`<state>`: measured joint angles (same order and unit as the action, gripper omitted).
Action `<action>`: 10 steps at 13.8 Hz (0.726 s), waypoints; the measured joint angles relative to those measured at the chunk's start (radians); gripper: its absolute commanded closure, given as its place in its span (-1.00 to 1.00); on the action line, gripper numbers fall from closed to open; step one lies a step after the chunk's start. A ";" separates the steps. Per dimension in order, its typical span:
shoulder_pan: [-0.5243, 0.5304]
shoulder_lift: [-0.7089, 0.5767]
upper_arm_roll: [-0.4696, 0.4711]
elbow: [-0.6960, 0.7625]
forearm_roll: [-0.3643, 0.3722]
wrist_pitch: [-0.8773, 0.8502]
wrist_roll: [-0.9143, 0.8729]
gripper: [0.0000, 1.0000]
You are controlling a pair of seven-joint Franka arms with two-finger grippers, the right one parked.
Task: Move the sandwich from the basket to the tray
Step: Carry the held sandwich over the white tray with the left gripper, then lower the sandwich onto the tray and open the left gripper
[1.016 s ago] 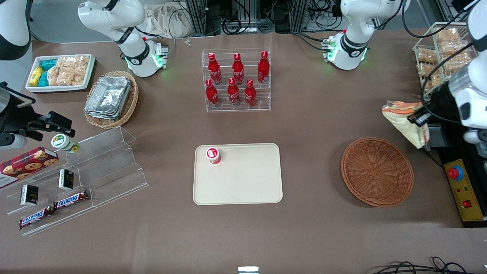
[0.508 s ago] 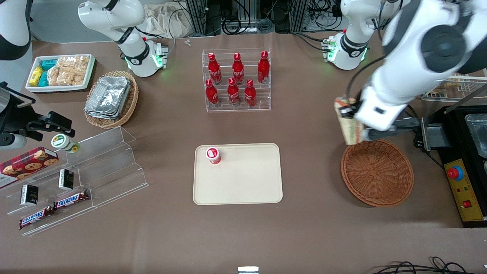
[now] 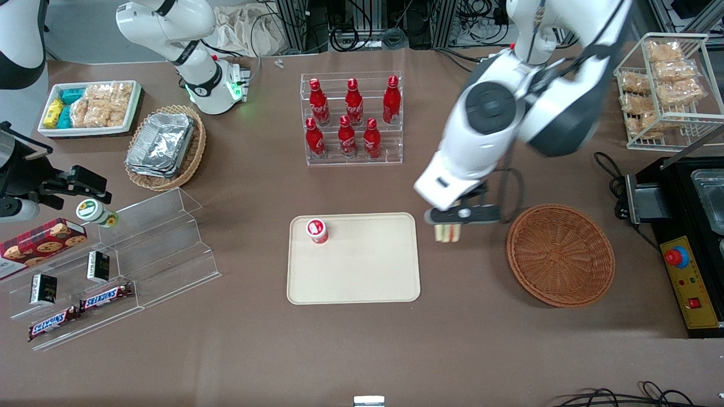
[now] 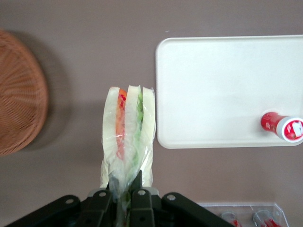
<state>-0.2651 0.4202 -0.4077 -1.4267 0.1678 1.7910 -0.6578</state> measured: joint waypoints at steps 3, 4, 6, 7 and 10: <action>-0.042 0.120 0.001 -0.001 0.041 0.129 -0.011 1.00; -0.043 0.156 0.001 -0.001 0.043 0.164 -0.011 1.00; -0.043 0.222 0.003 -0.001 0.045 0.230 -0.007 1.00; -0.043 0.252 0.003 -0.001 0.046 0.267 -0.006 1.00; -0.043 0.319 0.004 0.001 0.047 0.346 -0.001 0.97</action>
<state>-0.3086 0.7392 -0.4041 -1.4258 0.2148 2.1372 -0.6587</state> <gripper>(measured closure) 0.872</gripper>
